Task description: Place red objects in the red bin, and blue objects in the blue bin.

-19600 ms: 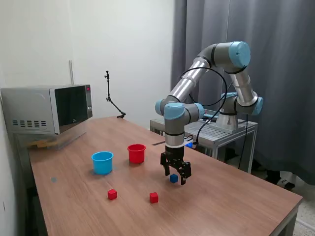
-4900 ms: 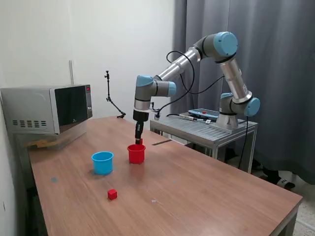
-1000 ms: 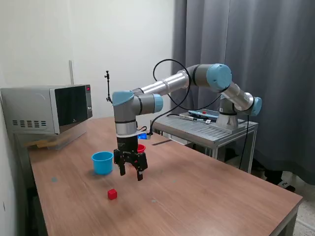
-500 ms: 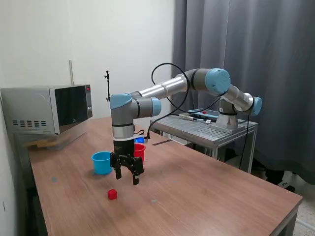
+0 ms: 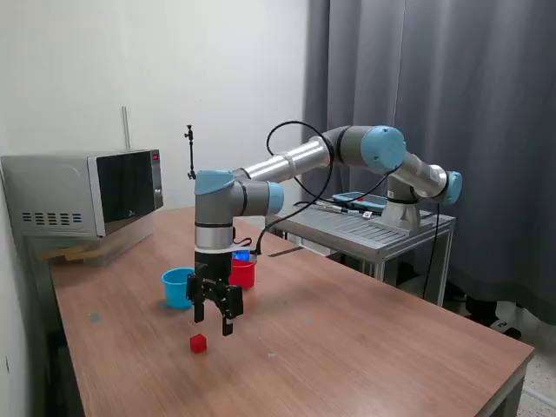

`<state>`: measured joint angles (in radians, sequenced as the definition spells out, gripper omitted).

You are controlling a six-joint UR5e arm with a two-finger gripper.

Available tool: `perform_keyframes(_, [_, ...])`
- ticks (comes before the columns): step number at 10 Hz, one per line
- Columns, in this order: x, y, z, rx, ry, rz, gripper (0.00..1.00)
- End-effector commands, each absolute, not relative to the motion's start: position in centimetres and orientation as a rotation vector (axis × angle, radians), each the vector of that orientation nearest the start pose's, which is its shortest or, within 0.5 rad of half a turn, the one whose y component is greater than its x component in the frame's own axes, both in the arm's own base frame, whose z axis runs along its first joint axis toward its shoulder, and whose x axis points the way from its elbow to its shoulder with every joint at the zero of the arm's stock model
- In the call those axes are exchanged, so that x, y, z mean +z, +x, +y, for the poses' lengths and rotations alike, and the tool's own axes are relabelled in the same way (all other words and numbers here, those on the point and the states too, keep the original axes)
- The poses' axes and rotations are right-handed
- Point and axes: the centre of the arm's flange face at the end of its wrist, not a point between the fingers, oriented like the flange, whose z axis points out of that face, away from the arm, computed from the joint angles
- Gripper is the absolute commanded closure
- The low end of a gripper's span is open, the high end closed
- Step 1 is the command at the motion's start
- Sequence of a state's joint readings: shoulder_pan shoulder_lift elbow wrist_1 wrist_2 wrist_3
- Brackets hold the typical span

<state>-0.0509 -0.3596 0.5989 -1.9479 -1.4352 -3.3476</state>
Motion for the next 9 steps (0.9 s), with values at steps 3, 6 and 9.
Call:
perform_keyframes(3, [11.7, -90.4, -10.8, 0.078, -2.551, 2.169, 0.00])
perform_keyframes(6, [11.5, -90.5, -10.2, 0.106, -2.509, 2.205, 0.00])
perform_keyframes(9, [11.4, -90.6, -8.9, 0.149, -2.401, 2.268, 0.00])
